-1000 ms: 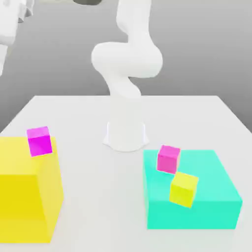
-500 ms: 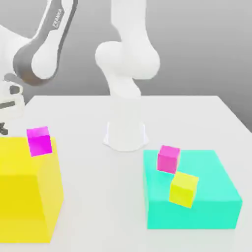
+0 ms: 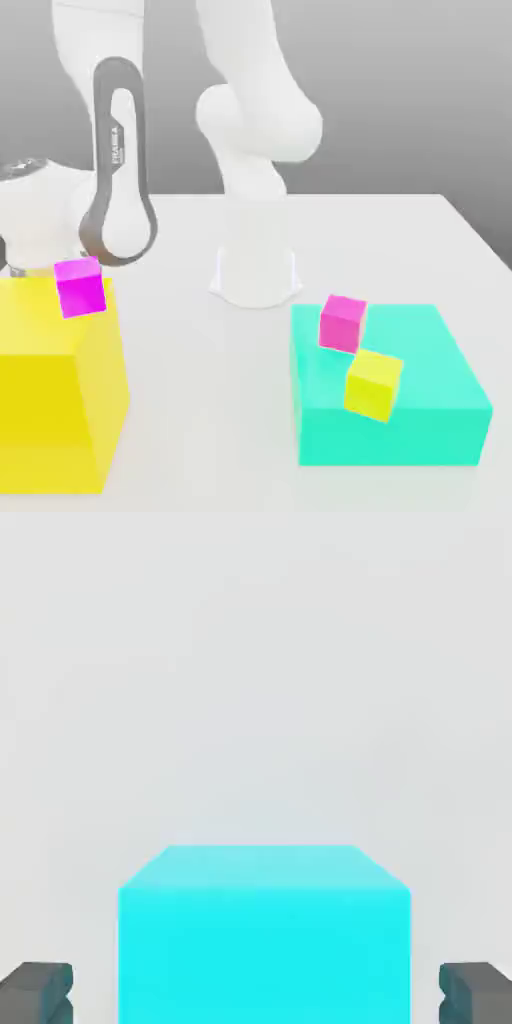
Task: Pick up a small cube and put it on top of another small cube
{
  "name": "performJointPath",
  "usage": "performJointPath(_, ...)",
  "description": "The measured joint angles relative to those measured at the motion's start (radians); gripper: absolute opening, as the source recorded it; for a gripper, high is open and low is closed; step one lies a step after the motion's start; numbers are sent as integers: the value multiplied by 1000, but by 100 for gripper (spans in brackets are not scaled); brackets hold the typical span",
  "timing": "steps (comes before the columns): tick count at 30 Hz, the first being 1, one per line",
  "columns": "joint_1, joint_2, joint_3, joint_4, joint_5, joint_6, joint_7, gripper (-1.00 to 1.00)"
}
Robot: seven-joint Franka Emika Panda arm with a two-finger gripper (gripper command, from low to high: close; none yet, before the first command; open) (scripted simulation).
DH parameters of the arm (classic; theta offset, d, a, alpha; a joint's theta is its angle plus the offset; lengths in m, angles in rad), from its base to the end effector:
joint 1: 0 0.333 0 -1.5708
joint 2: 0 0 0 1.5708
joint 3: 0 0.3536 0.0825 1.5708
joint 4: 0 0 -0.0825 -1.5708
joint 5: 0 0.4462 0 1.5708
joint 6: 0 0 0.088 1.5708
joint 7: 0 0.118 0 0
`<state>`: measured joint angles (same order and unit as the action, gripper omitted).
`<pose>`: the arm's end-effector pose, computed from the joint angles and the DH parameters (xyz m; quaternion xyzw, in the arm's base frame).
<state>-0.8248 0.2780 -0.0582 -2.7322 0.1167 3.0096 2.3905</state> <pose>0.2480 -0.3194 0.1011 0.1224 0.9925 -0.0005 0.0000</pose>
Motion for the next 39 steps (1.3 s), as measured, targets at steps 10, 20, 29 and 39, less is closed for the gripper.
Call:
performJointPath(10, 29, -154, -45, -27, -67, -125, 50, -100)
performJointPath(20, 110, -431, -14, 185, -174, -205, -240, -100)
performJointPath(29, 441, -725, 168, 117, -13, -467, -303, -100)
performJointPath(39, 808, -959, 423, -62, 158, -770, -177, -100)
